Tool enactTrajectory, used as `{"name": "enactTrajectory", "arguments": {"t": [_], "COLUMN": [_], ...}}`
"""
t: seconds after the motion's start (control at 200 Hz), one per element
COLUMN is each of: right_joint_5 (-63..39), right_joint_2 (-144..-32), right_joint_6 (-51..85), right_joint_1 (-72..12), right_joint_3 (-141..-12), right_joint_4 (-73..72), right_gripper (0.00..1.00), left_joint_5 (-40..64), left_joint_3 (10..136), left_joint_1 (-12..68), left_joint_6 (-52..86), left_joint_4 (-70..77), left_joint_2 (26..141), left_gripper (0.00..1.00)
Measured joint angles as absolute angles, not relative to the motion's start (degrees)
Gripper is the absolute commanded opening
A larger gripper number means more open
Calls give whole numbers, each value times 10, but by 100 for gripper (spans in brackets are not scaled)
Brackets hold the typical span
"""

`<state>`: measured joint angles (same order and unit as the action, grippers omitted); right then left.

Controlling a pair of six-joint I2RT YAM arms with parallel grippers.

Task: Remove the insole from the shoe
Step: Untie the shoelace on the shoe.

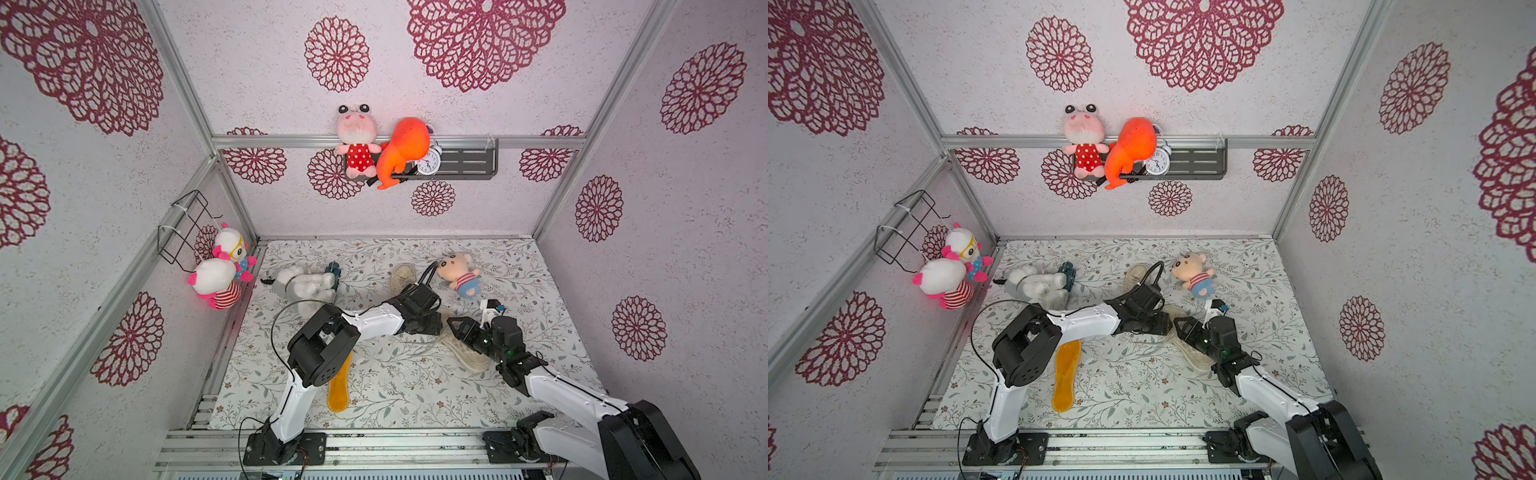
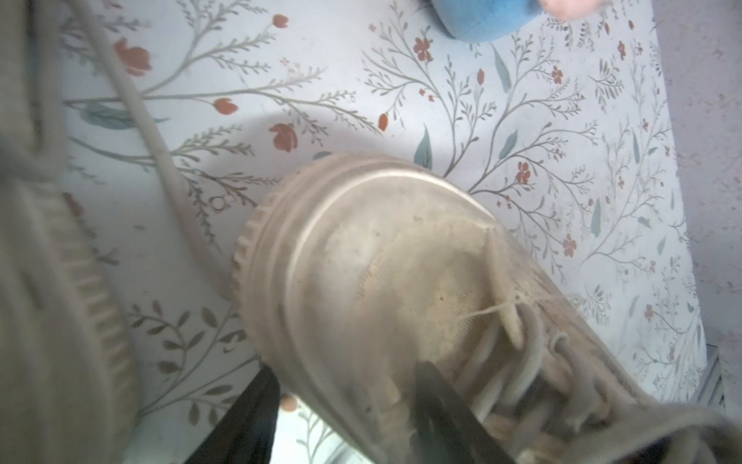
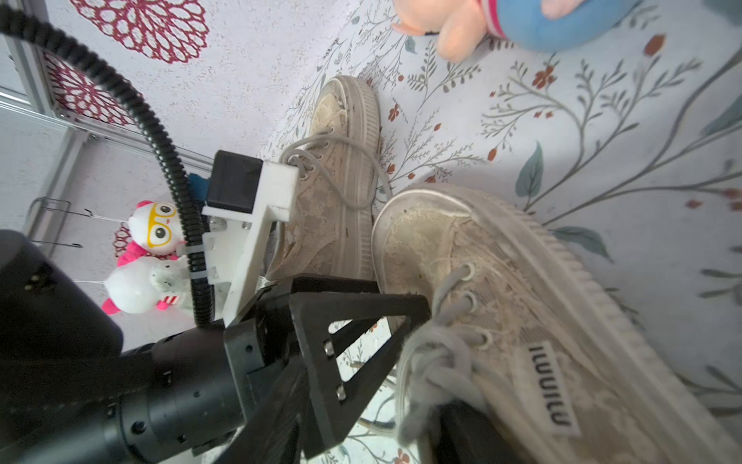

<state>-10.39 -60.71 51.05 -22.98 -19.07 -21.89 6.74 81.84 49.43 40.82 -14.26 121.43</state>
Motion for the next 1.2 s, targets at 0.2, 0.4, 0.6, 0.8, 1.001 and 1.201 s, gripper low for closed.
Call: {"name": "enactTrajectory", "arguments": {"t": [0.2, 0.4, 0.6, 0.8, 1.001, 1.201], "right_joint_5": [-92, -131, -166, -175, -182, -208], "right_joint_2": [-603, -622, -578, -506, -468, -475], "right_joint_6": [470, 458, 443, 442, 409, 375], "right_joint_1": [-230, -226, -227, -228, -227, -225], "right_joint_3": [-183, -193, -214, -185, -181, -189], "right_joint_4": [-216, -230, -100, -21, 16, 37], "right_gripper": [49, 45, 12, 0, 0, 0], "left_joint_5": [72, 69, 82, 85, 68, 55], "left_joint_3": [826, 823, 764, 718, 690, 743], "left_joint_1": [500, 498, 500, 511, 512, 494], "left_joint_6": [409, 411, 417, 416, 414, 404], "left_joint_4": [-144, -147, -146, -158, -176, -188], "left_joint_2": [1219, 1218, 1171, 1125, 1073, 1069], "left_gripper": [56, 56, 57, 57, 62, 65]}}
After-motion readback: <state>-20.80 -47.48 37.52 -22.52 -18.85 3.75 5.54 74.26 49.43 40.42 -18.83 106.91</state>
